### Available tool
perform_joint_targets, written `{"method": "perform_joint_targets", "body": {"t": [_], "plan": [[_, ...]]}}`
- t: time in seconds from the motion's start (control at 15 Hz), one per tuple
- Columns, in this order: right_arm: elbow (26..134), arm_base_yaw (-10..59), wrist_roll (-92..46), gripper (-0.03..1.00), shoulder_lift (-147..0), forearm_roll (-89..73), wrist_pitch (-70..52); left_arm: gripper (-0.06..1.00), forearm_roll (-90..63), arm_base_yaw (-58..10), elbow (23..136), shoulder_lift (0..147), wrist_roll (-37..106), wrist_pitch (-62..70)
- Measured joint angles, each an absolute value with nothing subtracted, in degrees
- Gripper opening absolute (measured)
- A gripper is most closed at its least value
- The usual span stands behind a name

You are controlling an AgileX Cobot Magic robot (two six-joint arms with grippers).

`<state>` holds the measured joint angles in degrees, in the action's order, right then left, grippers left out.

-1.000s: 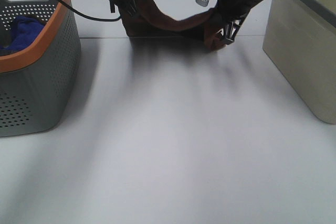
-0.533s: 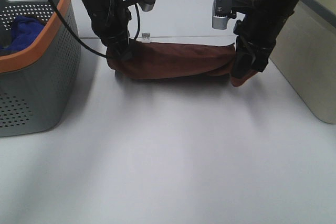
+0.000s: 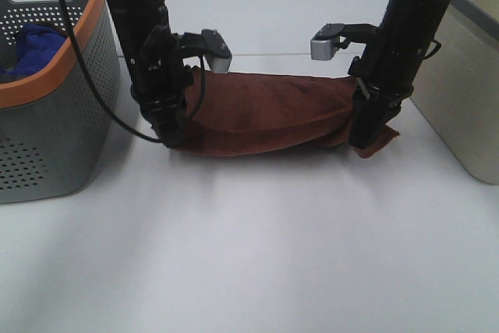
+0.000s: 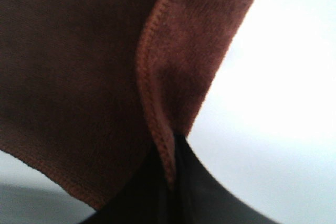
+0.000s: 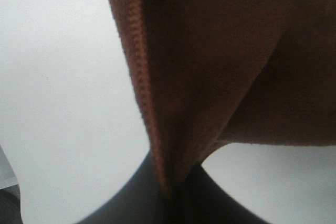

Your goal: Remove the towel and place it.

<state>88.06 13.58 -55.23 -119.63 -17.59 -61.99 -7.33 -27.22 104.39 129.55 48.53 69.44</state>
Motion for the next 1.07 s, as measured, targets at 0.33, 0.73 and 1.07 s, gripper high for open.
{"method": "perform_joint_targets", "body": {"t": [0.33, 0.73, 1.07], "plan": [[84.0, 13.6, -54.3, 0.0, -119.9, -17.7, -62.1, 0.0, -7.3, -27.2, 100.5, 129.5, 50.2, 69.6], [83.9, 13.6, -42.4, 0.49, -119.9, -17.9, -62.1, 0.2, -7.3, -27.2, 100.5, 129.5, 49.4, 69.6], [83.9, 13.6, -35.0, 0.76, -119.9, -17.9, -62.1, 0.47, -7.3, -27.3, 100.5, 129.5, 43.4, 62.8]]}}
